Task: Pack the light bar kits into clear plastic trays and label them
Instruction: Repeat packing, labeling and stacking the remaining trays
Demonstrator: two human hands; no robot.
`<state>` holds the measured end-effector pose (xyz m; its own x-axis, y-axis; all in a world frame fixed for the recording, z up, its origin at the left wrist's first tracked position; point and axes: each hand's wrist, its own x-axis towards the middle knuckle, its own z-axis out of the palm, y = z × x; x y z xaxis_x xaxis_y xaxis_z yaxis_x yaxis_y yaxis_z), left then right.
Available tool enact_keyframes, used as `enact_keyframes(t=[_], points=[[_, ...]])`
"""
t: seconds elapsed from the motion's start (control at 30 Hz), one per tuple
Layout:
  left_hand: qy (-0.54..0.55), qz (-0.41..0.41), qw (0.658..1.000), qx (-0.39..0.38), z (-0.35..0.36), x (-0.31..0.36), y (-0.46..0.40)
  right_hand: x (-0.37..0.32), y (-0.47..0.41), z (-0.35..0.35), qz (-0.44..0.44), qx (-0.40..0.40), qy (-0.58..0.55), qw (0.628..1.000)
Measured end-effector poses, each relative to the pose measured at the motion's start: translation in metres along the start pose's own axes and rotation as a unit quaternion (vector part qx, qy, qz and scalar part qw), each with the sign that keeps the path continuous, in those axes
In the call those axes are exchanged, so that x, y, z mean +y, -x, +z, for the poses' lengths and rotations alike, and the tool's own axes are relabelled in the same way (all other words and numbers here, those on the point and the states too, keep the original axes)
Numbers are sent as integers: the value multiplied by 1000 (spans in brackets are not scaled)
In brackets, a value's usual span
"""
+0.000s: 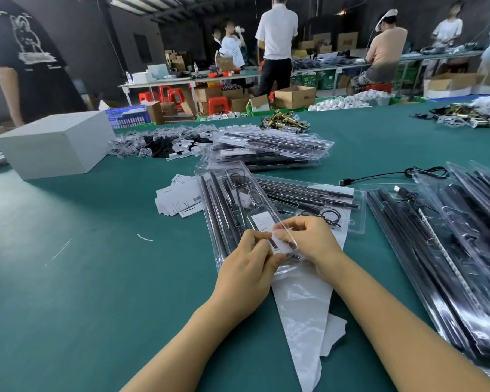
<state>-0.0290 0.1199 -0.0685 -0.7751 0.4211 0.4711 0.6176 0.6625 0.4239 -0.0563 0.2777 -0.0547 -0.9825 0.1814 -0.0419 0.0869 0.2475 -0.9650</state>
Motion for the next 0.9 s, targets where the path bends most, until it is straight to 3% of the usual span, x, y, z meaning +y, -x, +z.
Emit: enact_keyframes(t=[0.27,0.63,0.9], points=[[-8,52,998,40,-2,-1,0,-7,-1,-16,60,-63,-20,996],[60,7,998,10,-6,1,0,-9,0,-14,73,-23,-36,996],[77,47,996,9,-9,1,2,-10,4,-8,65,4,3,998]])
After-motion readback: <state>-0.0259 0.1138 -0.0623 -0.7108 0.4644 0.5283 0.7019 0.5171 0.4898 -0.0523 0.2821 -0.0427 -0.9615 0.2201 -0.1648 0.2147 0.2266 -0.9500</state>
